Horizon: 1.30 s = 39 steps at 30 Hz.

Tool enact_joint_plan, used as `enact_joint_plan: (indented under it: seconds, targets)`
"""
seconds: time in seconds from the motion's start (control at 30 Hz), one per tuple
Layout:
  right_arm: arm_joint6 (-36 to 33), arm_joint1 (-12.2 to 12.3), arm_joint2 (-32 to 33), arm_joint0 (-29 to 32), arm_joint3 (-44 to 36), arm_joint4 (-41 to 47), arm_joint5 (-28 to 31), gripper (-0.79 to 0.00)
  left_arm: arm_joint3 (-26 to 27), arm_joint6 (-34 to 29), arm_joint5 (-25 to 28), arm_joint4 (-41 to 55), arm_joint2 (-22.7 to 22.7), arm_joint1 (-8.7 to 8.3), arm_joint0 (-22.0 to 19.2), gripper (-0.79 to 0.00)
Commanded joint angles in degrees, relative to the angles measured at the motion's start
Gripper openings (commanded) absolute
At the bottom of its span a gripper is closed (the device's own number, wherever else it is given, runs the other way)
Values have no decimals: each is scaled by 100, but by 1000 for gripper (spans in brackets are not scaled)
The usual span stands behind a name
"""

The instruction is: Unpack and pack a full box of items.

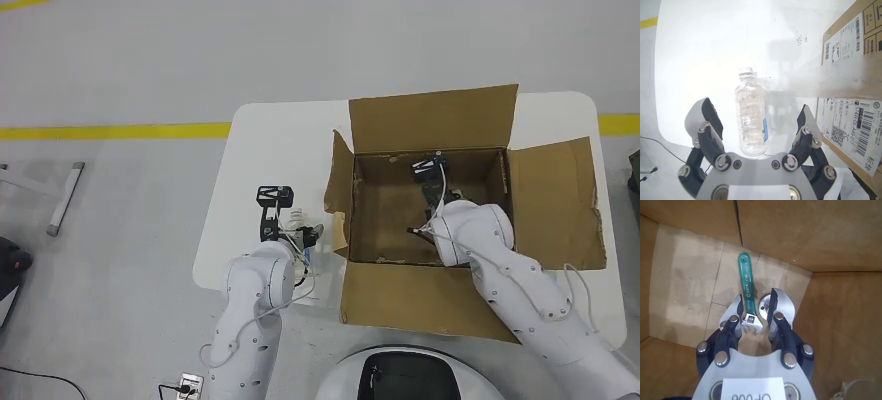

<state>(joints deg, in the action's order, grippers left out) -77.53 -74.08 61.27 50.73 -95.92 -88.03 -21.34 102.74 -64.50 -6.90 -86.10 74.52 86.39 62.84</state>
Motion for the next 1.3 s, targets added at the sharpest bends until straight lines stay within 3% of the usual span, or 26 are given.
enact_joint_plan:
  seconds: [0.0, 0.63, 0.7, 0.73, 0.9, 1.27]
  targets:
    - [10, -19, 29, -9, 67, 11, -19, -459, 0, 0, 0, 0, 0, 0, 0, 0]
    - [-75, -219, 49, -247, 512, 257, 217, -406, 0, 0, 0, 0, 0, 0, 0, 0]
    - [-57, -238, 40, -253, 565, 263, 237, -394, 0, 0, 0, 0, 0, 0, 0, 0]
    - [-54, -246, 41, -255, 594, 258, 234, -345, 0, 0, 0, 0, 0, 0, 0, 0]
    - [-54, -282, 76, -255, 668, 199, 191, -400, 0, 0, 0, 0, 0, 0, 0, 0]
    - [-49, -347, 173, -196, 773, 121, 239, -422, 0, 0, 0, 0, 0, 0, 0, 0]
